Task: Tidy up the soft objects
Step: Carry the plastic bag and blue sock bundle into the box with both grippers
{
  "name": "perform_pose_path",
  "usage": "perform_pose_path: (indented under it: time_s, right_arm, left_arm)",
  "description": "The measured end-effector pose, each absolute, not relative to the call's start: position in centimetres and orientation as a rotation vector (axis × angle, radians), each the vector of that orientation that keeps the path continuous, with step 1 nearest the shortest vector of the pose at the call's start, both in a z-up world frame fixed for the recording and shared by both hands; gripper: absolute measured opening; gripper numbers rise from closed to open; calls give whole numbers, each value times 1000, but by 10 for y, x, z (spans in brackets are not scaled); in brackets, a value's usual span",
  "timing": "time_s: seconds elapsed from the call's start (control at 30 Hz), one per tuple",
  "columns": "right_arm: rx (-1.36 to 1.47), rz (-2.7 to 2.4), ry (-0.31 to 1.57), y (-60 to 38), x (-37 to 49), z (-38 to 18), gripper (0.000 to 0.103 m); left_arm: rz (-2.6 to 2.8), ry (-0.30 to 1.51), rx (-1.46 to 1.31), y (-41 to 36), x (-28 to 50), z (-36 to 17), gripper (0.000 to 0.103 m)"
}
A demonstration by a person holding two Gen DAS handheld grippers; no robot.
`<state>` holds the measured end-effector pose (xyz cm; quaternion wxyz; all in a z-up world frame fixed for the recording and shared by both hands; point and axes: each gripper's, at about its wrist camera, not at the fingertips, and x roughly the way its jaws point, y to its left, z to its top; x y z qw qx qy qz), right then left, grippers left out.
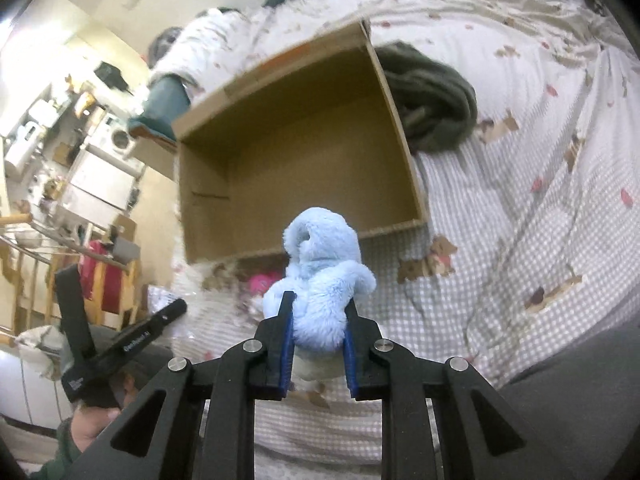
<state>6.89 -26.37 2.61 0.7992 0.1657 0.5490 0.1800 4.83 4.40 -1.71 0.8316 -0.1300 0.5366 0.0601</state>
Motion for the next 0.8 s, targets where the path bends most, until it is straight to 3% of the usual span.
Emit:
perform_pose_path:
  time_s: [0.37, 0.8]
  right_arm:
    - [399, 418, 1023, -249, 122, 32, 22]
    - [348, 387, 1061, -232, 158, -26, 22]
  left_arm:
    - [-32, 1050, -166, 13, 119, 14, 13]
    - [-47, 1108, -178, 4, 163, -45, 13]
